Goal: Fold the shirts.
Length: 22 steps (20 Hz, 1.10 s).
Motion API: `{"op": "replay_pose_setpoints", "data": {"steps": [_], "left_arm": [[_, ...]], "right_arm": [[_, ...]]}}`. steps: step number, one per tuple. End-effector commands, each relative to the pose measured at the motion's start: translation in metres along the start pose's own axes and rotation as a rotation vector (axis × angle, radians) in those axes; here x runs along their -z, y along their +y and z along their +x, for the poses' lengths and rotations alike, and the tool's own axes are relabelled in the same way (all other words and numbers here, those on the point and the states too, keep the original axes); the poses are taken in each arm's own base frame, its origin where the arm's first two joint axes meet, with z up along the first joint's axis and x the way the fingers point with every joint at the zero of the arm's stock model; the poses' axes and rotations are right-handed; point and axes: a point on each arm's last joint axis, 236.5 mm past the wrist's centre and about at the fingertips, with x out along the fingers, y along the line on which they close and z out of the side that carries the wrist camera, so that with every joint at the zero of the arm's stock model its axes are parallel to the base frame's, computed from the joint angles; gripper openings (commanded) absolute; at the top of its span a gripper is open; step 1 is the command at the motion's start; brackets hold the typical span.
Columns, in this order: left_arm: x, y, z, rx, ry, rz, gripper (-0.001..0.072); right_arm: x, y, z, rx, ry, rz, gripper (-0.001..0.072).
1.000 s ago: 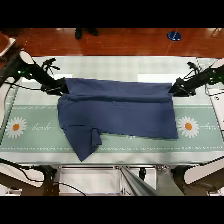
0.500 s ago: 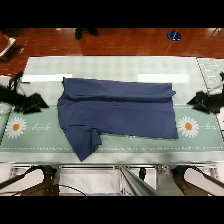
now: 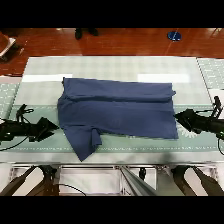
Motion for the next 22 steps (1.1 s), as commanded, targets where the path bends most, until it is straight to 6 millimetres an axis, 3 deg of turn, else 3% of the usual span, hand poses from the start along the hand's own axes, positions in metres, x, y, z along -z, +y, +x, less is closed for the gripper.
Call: {"op": "replay_pose_setpoints", "data": {"steps": [1,4,9,12,13,15,16,17,19,22], "left_arm": [[0.007,-0.01,0.016,0.006,0.003,0.038,0.0509],[0.018,-0.02,0.03,0.003,0.059,0.088,0.0509],[0.036,-0.022,0.059,-0.028,0.161,0.14,0.0485],[0.023,-0.024,0.065,-0.035,0.109,0.153,0.0051],[0.02,-0.026,0.065,-0.029,0.097,0.151,0.0016],[0.016,-0.03,0.063,-0.023,0.089,0.158,0.0016],[0.015,-0.03,0.062,-0.022,0.086,0.158,0.0016],[0.015,-0.03,0.063,-0.023,0.086,0.158,0.0016],[0.015,-0.03,0.063,-0.021,0.086,0.157,0.0016],[0.015,-0.03,0.063,-0.021,0.086,0.157,0.0016]], "right_arm": [[0.006,0.005,0.001,-0.031,0.007,0.006,0.0411],[0.009,0.007,0.001,-0.037,0.019,0.007,0.0411],[0.007,0.008,0.001,-0.043,0.01,0.013,0.041],[0.002,0.001,-0.005,-0.01,0.004,-0.008,0.041],[-0.003,-0.011,-0.012,0.037,-0.004,-0.016,0.041],[-0.005,-0.059,-0.029,0.202,-0.003,0.031,0.041],[0.008,-0.086,-0.037,0.3,0.038,0.102,0.041],[0.026,-0.097,-0.039,0.344,0.09,0.165,0.041],[0.05,-0.1,-0.029,0.342,0.166,0.173,0.041],[0.063,-0.097,-0.023,0.341,0.212,0.15,0.041]]}}
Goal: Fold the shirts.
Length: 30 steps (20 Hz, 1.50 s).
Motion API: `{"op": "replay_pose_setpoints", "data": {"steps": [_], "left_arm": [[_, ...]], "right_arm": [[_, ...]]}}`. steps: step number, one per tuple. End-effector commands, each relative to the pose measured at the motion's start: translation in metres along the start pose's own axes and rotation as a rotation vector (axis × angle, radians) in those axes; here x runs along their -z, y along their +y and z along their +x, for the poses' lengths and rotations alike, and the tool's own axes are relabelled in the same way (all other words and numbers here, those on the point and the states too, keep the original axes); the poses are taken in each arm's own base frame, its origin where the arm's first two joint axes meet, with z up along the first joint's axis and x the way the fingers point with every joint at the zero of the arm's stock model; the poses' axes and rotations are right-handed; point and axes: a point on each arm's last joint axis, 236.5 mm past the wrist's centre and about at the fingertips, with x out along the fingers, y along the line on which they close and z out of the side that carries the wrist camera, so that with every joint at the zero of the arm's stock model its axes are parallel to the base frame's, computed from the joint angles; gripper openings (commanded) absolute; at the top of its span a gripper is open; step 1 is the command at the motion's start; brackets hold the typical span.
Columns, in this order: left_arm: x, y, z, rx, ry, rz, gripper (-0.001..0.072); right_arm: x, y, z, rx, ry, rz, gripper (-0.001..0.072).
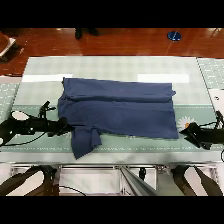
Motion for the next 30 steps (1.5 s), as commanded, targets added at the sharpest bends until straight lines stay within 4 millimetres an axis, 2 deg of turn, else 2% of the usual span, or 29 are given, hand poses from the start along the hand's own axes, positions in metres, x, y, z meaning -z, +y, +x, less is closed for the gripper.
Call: {"op": "replay_pose_setpoints", "data": {"steps": [1,3,5,7,10,13,14,15,16,17,21,27,30], "left_arm": [[-0.002,0.001,0.0,-0.006,-0.008,0.004,0.0016],[-0.002,0.001,0.0,-0.006,-0.007,0.011,0.0016],[-0.002,0.001,0.0,-0.006,-0.007,0.011,0.0016],[-0.002,0.001,0.0,-0.006,-0.007,0.01,0.0016],[-0.002,0.001,0.0,-0.006,-0.008,0.01,0.0016],[-0.002,0.0,0.0,-0.003,-0.009,0.008,0.0016],[-0.003,-0.001,0.0,0.002,-0.013,0.005,0.0016],[-0.005,-0.002,0.0,0.006,-0.02,0.001,0.0016],[-0.007,-0.002,0.0,0.006,-0.029,0.001,0.0016],[-0.01,-0.003,-0.002,0.007,-0.035,0.006,0.0016],[-0.037,-0.024,-0.02,0.033,-0.092,0.049,0.0016],[-0.09,-0.07,-0.063,0.092,-0.226,0.134,0.0016],[-0.123,-0.085,-0.078,0.101,-0.286,0.127,0.0016]], "right_arm": [[0.019,-0.012,0.008,0.046,0.08,0.019,0.041],[0.017,-0.002,0.014,-0.006,0.097,0.02,0.041],[0.007,0.012,0.019,-0.073,0.072,0.025,0.041],[0.0,0.018,0.025,-0.106,0.06,0.044,0.041],[-0.001,0.022,0.038,-0.146,0.099,0.06,0.041],[-0.006,0.038,0.047,-0.234,0.112,0.081,0.0403],[-0.008,0.045,0.048,-0.272,0.115,0.079,0.0365],[-0.01,0.052,0.049,-0.307,0.117,0.07,0.025],[-0.011,0.059,0.046,-0.342,0.119,0.027,0.0087],[-0.012,0.067,0.041,-0.375,0.12,-0.024,0.0024],[-0.019,0.08,0.021,-0.404,0.139,-0.09,0.0024],[-0.057,0.095,-0.005,-0.405,0.051,-0.14,0.0023],[-0.077,0.122,-0.013,-0.381,0.008,-0.237,0.0023]]}}
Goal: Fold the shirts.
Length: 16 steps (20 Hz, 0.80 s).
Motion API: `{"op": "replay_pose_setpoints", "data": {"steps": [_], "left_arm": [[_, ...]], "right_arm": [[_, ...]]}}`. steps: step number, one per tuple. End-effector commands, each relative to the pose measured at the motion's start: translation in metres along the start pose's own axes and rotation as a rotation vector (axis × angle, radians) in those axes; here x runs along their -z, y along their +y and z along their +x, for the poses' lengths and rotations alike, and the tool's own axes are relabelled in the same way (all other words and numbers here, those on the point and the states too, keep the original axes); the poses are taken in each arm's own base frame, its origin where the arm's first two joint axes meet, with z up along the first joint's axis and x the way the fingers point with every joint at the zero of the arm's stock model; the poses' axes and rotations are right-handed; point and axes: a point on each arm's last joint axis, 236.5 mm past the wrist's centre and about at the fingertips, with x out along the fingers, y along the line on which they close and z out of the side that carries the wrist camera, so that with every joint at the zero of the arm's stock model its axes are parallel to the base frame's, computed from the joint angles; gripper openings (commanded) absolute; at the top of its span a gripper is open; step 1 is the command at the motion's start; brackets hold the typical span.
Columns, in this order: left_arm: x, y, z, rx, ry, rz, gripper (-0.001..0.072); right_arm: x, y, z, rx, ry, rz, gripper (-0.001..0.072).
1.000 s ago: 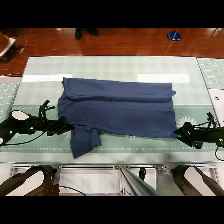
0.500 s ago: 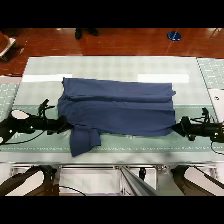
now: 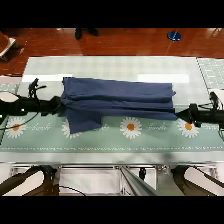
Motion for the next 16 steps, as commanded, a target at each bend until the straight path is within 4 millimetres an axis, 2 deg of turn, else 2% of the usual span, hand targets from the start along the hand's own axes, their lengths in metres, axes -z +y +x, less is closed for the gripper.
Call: {"op": "replay_pose_setpoints", "data": {"steps": [1,6,8,11,16], "left_arm": [[-0.045,-0.02,-0.007,0.021,-0.067,0.015,0.0016],[-0.116,-0.039,0.013,0.042,-0.083,0.015,0.0016],[-0.138,-0.041,0.027,0.05,-0.067,0.009,0.0016],[-0.158,-0.038,0.05,0.064,-0.011,-0.013,0.0016],[-0.176,-0.027,0.078,0.067,0.021,-0.022,0.0016]], "right_arm": [[-0.034,0.029,0.002,0.032,-0.034,-0.1,0.0023],[-0.102,0.065,0.021,0.049,-0.061,-0.141,0.0023],[-0.122,0.068,0.033,0.05,-0.061,-0.138,0.0023],[-0.143,0.062,0.055,0.051,-0.039,-0.12,0.0023],[-0.175,0.052,0.078,0.03,-0.04,-0.086,0.0024]]}}
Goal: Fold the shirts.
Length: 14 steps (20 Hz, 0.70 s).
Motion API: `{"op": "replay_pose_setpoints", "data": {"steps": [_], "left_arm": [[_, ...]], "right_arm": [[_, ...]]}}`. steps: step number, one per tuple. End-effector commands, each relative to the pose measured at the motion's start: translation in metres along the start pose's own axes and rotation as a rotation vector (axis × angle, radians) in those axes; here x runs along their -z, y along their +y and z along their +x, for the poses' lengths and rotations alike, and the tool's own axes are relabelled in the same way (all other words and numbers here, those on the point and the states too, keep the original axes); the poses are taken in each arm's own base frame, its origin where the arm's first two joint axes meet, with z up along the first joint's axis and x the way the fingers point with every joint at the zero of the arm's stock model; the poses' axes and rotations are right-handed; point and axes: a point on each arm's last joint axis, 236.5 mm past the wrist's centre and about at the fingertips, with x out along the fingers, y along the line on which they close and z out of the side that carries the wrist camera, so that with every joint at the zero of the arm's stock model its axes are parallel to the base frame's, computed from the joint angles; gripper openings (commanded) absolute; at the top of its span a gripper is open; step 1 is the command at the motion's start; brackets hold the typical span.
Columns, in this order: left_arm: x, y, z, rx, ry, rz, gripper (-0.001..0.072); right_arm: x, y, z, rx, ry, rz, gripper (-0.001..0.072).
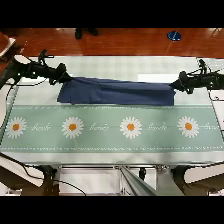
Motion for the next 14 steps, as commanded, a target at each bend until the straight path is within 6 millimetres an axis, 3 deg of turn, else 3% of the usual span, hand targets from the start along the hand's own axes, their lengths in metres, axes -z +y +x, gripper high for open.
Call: {"op": "replay_pose_setpoints", "data": {"steps": [1,2,3,6,9,11,14], "left_arm": [[-0.01,0.007,0.02,0.004,0.027,0.007,0.0064],[-0.008,0.007,0.023,0.004,0.035,0.012,0.0309],[-0.006,0.006,0.022,0.005,0.041,0.023,0.0504],[-0.009,0.031,-0.013,-0.069,0.077,0.007,0.0507],[-0.006,0.068,-0.064,-0.207,0.062,0.0,0.0507],[-0.007,0.067,-0.082,-0.227,-0.035,0.002,0.0507],[-0.002,0.041,-0.093,-0.22,-0.272,0.032,0.0507]], "right_arm": [[-0.022,-0.007,0.018,-0.014,-0.016,0.027,0.0127],[-0.025,-0.008,0.02,-0.016,-0.028,0.033,0.0385],[-0.027,-0.007,0.017,-0.014,-0.037,0.019,0.0411],[-0.044,-0.02,-0.02,0.033,-0.086,0.005,0.0412],[-0.047,-0.056,-0.058,0.12,-0.112,0.06,0.0412],[-0.034,-0.076,-0.058,0.171,-0.07,0.082,0.0412],[-0.017,-0.073,-0.034,0.143,-0.025,0.1,0.0413]]}}
